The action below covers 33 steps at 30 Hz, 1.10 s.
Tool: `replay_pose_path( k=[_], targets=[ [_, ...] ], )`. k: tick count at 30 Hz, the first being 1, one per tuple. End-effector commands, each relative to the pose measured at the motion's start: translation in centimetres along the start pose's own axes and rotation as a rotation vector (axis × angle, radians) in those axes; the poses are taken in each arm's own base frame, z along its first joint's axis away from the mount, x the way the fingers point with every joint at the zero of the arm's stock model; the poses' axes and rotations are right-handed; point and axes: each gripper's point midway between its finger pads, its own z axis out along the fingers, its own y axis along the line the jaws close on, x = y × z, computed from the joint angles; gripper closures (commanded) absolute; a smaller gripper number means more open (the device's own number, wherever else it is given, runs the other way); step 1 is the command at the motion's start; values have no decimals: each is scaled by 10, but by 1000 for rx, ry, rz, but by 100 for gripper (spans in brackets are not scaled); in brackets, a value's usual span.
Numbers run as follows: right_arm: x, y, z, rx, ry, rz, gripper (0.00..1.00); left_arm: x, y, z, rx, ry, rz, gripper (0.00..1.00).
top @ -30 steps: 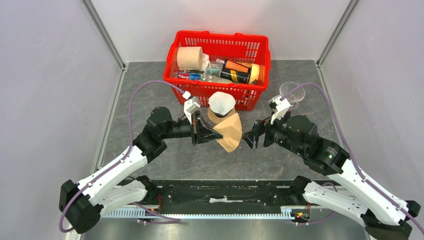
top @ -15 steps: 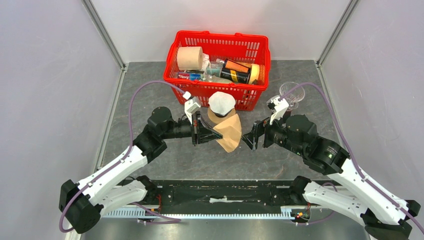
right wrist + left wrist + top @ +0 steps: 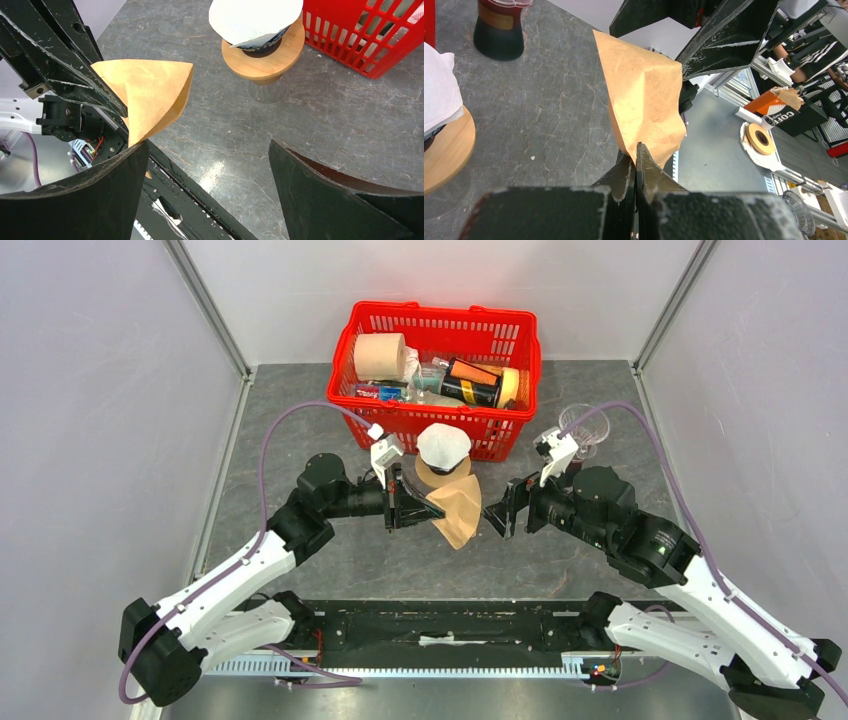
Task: Place the coffee filter in the dripper
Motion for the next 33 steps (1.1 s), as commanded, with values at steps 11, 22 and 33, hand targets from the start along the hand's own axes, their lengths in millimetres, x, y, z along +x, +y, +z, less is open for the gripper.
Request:
replay_pose_path(
  k=[11, 22, 33],
  targets=[
    [-22, 23, 16, -90, -39, 7, 3, -11, 0, 2, 11, -27, 55, 98],
    [-30, 32, 8, -137, -69, 18, 3, -6, 5, 3, -2, -18, 63, 98],
    [-36, 37, 14, -151, -82, 33, 3, -5, 5, 3, 1, -15, 62, 98]
  ],
)
